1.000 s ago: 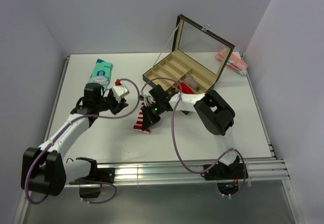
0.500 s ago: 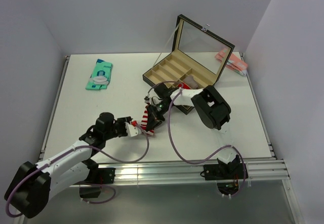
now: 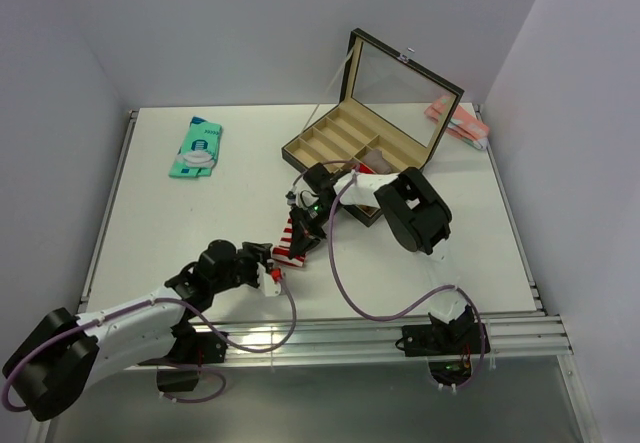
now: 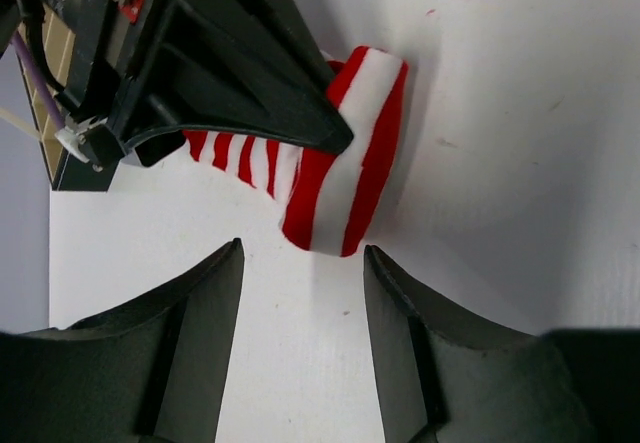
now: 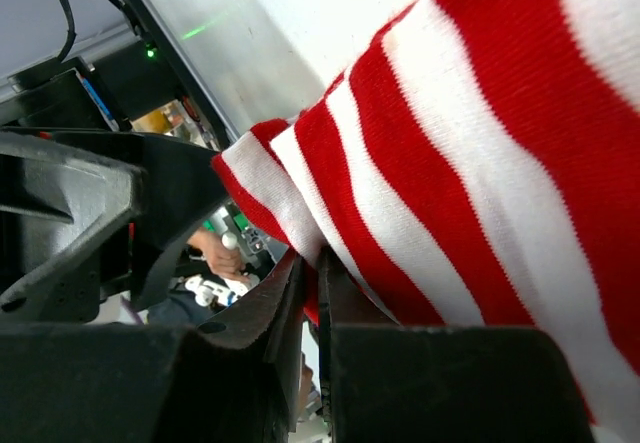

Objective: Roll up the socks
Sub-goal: Roll the sock at the center of the board.

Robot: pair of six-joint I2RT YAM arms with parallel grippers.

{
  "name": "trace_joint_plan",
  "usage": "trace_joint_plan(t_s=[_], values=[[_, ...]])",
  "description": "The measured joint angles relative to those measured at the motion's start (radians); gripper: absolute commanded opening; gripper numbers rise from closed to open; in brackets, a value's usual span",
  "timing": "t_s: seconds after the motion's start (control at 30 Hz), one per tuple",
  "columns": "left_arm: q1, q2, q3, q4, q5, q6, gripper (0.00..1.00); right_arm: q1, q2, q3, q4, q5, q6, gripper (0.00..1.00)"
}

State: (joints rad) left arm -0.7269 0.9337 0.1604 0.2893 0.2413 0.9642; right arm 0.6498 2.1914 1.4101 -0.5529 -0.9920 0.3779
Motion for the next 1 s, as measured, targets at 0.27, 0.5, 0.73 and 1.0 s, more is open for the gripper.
trace_joint_plan(t_s=[0.27, 0.5, 0.73, 1.0], values=[[-0.064, 0.042, -0.04, 0.072, -0.007, 0.056, 0.75, 0.0, 0.006, 0.0, 0.0, -0.008, 0.008, 0.1], [-0.097, 0.114, -0.042, 0.178, -0.021, 0.066, 0.77, 0.0, 0.008, -0.003, 0.007, -0.013, 0.019, 0.09], [-0.098, 0.19, -0.042, 0.229, -0.031, 0.07, 0.66, 0.0, 0.008, -0.004, 0.008, -0.015, 0.019, 0.04], [-0.098, 0.269, -0.021, 0.269, -0.03, 0.069, 0.52, -0.003, 0.008, -0.008, 0.012, -0.018, 0.019, 0.01]])
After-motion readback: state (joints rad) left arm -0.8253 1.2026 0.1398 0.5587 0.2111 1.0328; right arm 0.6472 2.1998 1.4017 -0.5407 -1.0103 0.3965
